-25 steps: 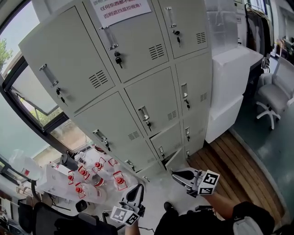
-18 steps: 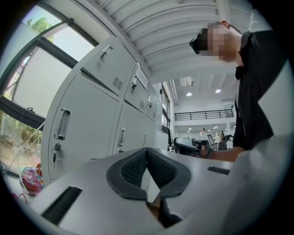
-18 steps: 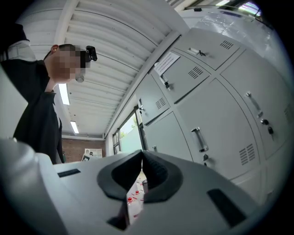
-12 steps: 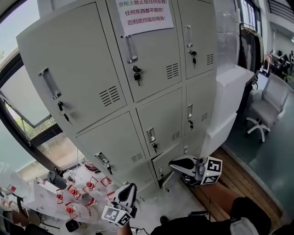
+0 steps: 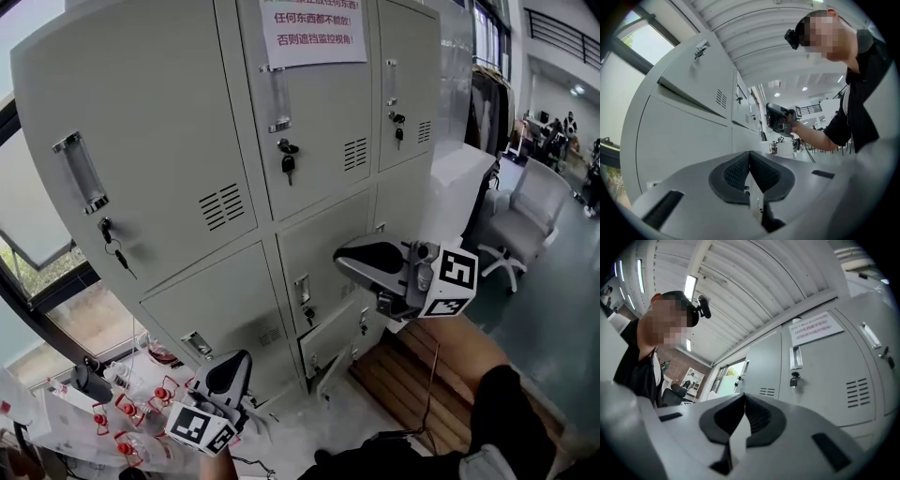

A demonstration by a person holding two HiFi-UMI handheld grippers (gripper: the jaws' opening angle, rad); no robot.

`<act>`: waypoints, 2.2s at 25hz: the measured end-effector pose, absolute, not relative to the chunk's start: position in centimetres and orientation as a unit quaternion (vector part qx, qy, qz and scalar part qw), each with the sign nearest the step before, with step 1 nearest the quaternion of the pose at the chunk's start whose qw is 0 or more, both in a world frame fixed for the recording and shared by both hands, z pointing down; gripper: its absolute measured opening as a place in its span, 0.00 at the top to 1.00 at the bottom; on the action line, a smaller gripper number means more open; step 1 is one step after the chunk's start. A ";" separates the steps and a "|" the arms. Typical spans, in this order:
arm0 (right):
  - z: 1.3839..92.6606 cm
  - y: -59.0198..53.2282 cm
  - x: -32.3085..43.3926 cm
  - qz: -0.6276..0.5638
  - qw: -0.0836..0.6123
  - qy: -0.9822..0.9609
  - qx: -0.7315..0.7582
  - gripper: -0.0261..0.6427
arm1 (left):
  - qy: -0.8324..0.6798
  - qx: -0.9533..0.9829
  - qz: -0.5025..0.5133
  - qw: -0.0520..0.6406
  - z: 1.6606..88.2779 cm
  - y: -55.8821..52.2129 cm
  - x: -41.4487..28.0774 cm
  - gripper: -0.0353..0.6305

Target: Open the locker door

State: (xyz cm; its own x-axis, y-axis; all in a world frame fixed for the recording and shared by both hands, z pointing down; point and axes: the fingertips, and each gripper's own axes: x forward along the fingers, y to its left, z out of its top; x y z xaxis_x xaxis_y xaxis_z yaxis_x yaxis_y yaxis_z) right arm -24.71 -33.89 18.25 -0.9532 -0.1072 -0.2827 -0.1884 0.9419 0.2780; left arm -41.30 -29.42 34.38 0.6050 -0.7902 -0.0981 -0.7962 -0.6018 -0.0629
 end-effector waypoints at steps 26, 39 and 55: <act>0.5 -45.8 -29.1 0.177 0.010 0.974 -0.141 0.79 | 0.428 -0.894 -0.035 0.127 8.3 -37.7 -34.4 0.92; 0.6 -48.4 -30.2 0.136 -0.007 0.979 -0.152 0.78 | 0.406 -0.906 -0.039 0.112 9.6 -38.2 -32.1 0.92; 0.4 -49.1 -31.4 0.147 -0.023 0.970 -0.191 0.84 | 0.394 -0.912 -0.032 0.107 10.8 -38.0 -31.9 0.92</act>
State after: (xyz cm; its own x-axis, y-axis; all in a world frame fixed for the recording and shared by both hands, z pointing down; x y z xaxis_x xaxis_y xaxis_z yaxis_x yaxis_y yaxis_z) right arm -31.44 -49.08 0.41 -0.9258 -0.3778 -0.0124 -0.3645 0.8834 0.2944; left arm -31.94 -37.96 10.75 0.6869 -0.7263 -0.0262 -0.7128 -0.6662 -0.2193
